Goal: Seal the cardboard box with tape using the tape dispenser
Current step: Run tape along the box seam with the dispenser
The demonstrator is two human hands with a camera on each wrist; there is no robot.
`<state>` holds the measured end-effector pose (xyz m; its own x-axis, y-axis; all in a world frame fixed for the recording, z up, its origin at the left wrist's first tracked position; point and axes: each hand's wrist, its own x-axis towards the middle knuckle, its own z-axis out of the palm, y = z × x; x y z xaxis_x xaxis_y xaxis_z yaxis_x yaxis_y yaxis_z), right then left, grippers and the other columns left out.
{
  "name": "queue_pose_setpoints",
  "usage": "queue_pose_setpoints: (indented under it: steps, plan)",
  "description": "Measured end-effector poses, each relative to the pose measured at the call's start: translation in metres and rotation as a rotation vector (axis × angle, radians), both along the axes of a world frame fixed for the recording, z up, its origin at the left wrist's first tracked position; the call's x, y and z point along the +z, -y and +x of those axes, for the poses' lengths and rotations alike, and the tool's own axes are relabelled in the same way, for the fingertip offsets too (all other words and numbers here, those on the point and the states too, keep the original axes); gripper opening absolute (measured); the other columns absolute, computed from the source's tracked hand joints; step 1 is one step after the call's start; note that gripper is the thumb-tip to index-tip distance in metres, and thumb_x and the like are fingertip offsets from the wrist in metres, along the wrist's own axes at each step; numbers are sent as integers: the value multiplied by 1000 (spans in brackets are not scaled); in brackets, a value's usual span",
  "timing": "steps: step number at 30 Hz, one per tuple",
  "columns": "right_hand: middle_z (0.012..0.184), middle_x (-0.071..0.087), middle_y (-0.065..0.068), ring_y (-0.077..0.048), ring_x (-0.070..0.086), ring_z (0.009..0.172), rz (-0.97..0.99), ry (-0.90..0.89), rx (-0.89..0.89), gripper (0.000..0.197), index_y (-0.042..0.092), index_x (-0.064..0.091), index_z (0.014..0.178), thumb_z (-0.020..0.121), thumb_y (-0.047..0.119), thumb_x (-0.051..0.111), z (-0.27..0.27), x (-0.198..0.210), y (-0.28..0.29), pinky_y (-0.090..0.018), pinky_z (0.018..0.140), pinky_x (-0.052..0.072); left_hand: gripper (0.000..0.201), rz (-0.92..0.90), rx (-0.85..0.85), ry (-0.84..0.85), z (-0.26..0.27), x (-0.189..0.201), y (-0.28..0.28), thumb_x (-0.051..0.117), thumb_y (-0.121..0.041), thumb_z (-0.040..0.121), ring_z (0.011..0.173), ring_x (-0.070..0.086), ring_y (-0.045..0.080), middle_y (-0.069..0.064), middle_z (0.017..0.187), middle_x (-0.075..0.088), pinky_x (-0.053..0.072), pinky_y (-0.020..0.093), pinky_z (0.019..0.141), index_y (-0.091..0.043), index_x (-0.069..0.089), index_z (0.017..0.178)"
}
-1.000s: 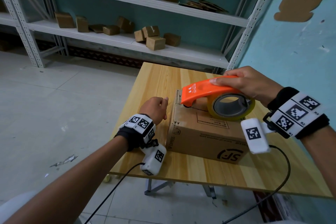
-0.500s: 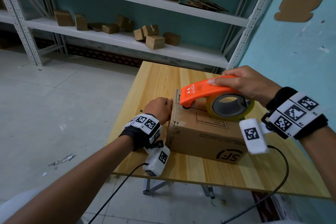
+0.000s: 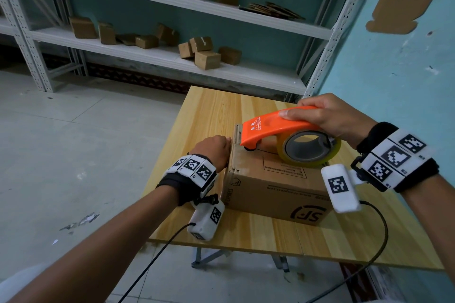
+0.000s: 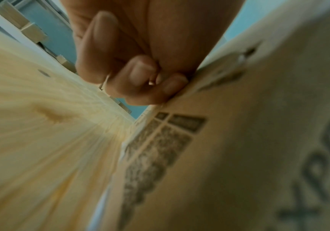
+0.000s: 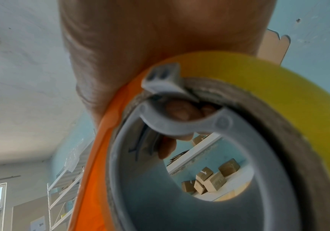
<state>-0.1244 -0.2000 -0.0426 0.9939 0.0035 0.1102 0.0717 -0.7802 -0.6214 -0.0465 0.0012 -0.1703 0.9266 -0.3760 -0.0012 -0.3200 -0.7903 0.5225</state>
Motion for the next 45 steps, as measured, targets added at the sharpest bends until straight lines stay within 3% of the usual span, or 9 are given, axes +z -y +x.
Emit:
queue_pose_setpoints:
  steps: [6, 12, 15, 20, 24, 31, 36, 42, 45]
  plan:
    - [58, 56, 2, -2, 54, 49, -7, 5, -1, 46, 9, 68, 75, 75, 55, 67, 1, -1, 2, -19, 60, 40, 30, 64, 14, -51, -4, 2, -1, 24, -34, 103, 60, 40, 13, 2, 76, 47, 30, 27, 55, -9, 41, 98]
    - [54, 56, 7, -5, 55, 52, -23, -9, -6, 37, 16, 64, 69, 82, 51, 69, 0, 0, 1, -22, 61, 42, 29, 87, 53, -132, -13, 4, -7, 37, -29, 100, 85, 53, 23, 8, 98, 57, 43, 33, 73, -8, 43, 118]
    - [61, 59, 4, -12, 59, 62, -19, -9, -6, 35, 18, 65, 72, 81, 52, 69, -3, 1, 0, -25, 63, 45, 22, -181, 140, -82, -12, 19, -9, 38, -20, 99, 98, 58, 27, 10, 117, 51, 51, 39, 84, -14, 47, 118]
    - [64, 59, -1, -16, 59, 63, 4, -10, 3, 35, 17, 66, 74, 82, 50, 69, -6, 2, 0, -28, 64, 46, 49, -759, 110, -335, -31, 51, 0, 30, -42, 102, 136, 34, 27, 8, 151, 31, 29, 44, 112, -19, 33, 145]
    - [63, 59, -1, -15, 59, 61, 12, -16, 6, 35, 16, 66, 74, 82, 50, 69, -4, 2, 0, -26, 65, 45, 71, -963, 112, -689, -45, 42, 12, 34, -69, 89, 122, 53, 37, 22, 136, 52, 38, 50, 107, -18, 46, 136]
    - [53, 55, 9, -3, 55, 50, 48, -15, -8, 34, 19, 61, 64, 83, 45, 71, 2, 0, 6, -22, 63, 42, 56, -1053, -45, -574, -43, 35, 13, 20, -61, 95, 106, 61, 17, 7, 133, 55, 45, 40, 101, -33, 38, 140]
    - [59, 58, 2, -9, 58, 56, 34, -15, -3, 36, 14, 65, 70, 82, 48, 71, 3, -1, 6, -25, 67, 45, 67, -917, -103, -518, -35, 32, 3, 12, -63, 94, 144, 22, 15, -3, 156, 24, 14, 40, 119, -29, 19, 151]
    - [64, 61, 2, -9, 60, 60, -10, -66, -7, 41, 12, 70, 83, 82, 53, 69, -2, 8, 3, -20, 59, 46, 70, -875, -192, -512, -31, 30, -9, 10, -67, 93, 144, 18, 6, -12, 157, 20, 14, 36, 119, -28, 28, 148]
    - [67, 63, 2, -11, 61, 64, -53, -98, -3, 40, 15, 70, 84, 82, 54, 68, -3, 13, 0, -19, 60, 45, 78, -831, -222, -497, -32, 30, -11, 27, -72, 83, 142, 21, 7, -12, 155, 21, 17, 36, 118, -31, 21, 149]
